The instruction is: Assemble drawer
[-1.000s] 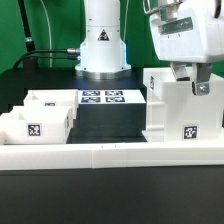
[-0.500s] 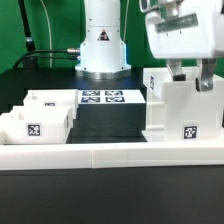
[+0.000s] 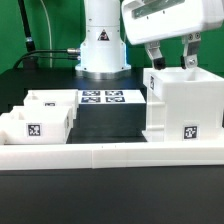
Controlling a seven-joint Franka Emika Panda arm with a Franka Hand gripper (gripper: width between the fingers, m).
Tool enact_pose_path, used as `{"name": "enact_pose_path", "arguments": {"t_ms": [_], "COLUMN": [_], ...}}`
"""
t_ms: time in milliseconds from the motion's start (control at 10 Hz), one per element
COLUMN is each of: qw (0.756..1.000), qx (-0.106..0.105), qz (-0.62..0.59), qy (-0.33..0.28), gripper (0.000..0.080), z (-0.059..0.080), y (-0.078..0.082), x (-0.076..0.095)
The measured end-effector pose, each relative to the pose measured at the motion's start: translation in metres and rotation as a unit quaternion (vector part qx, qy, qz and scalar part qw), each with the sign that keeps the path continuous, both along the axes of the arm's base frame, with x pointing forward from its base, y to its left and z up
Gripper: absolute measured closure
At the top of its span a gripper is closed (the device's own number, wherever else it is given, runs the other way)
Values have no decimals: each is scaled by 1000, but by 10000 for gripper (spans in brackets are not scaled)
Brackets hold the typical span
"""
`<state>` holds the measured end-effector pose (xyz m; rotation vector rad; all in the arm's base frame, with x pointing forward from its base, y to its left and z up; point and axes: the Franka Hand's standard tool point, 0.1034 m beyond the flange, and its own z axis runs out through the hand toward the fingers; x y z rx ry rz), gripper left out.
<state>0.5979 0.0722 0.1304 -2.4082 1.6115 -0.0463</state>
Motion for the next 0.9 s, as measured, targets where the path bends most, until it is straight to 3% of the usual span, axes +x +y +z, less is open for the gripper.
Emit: {"name": "enact_pose_path", "arguments": {"t_ms": [200, 400, 800, 900], "qw": [983, 936, 877, 848], "qx": [-37, -55, -74, -84], "qz": [182, 346, 472, 521], "qy": [-4, -26, -51, -51], "gripper": [150, 150, 150, 150], "z": [-2, 9, 8, 2], "y": [-9, -28, -36, -45], "x": [-7, -9, -9, -15]}}
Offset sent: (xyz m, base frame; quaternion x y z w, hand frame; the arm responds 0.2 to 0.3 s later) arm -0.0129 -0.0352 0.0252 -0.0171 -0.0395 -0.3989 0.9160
